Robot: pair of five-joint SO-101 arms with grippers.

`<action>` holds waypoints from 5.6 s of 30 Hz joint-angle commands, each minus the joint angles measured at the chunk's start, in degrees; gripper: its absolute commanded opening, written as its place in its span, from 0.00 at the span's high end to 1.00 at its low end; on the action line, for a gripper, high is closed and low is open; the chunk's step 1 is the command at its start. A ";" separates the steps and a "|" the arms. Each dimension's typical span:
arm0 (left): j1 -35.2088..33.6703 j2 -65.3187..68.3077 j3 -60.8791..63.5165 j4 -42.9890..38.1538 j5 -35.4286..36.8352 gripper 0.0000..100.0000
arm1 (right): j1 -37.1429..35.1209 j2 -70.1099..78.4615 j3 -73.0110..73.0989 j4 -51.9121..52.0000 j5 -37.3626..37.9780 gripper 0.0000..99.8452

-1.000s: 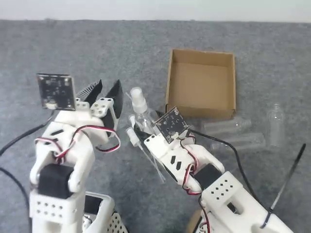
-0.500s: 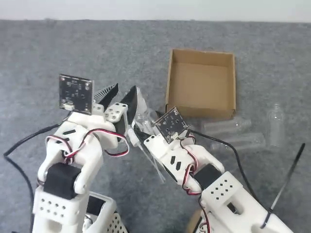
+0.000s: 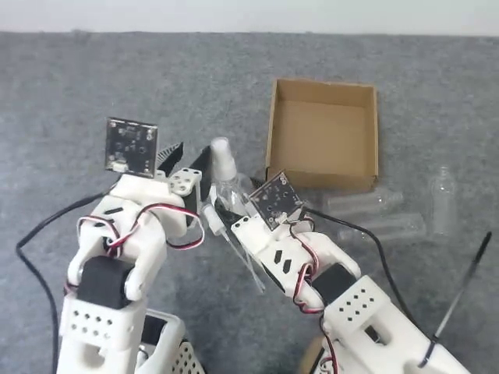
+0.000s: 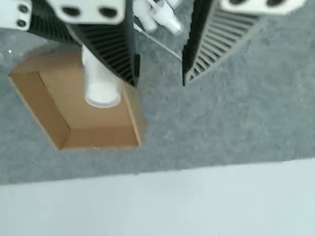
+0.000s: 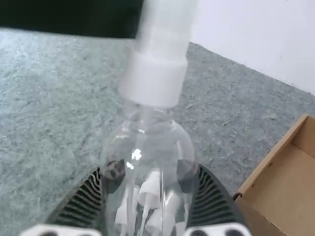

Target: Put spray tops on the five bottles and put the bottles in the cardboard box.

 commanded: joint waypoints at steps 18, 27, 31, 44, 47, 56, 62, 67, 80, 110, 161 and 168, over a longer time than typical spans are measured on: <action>3.87 -0.97 6.73 -2.02 0.62 0.86 | 17.71 13.49 -33.85 8.66 -0.88 0.99; 12.48 -0.97 8.66 -2.02 -2.11 0.79 | 10.51 34.33 -62.77 28.35 -7.30 0.99; 12.48 -0.97 8.66 -1.93 2.46 0.73 | 5.67 35.38 -64.44 33.98 -7.12 0.99; 5.63 -0.79 15.16 -13.80 2.90 0.72 | 5.32 23.69 -64.35 47.52 -6.77 0.99; 6.42 -0.79 15.52 -13.71 2.90 0.72 | 5.32 22.64 -64.35 49.45 -2.73 0.99; 5.98 -0.79 15.60 -13.71 2.90 0.72 | 15.25 22.81 -64.79 47.87 -1.05 0.99; 6.33 -0.88 17.98 -13.98 2.90 0.72 | 22.55 24.48 -63.47 37.23 -1.32 0.99; 6.33 -0.88 19.12 -14.07 3.25 0.72 | 25.63 34.59 -61.98 23.08 -1.41 0.99; 6.33 -0.88 23.52 -20.84 2.90 0.89 | 30.20 67.30 -62.24 -17.45 -1.41 0.99; 6.33 -0.88 23.60 -20.92 2.90 0.89 | 29.58 91.56 -73.76 -25.71 -6.77 0.99; 6.42 -0.88 23.60 -21.10 2.81 0.89 | 29.41 87.16 -73.85 -19.21 -7.12 0.74; 6.42 -0.88 23.60 -21.10 2.81 0.89 | 29.41 84.44 -74.02 -19.21 -7.12 0.74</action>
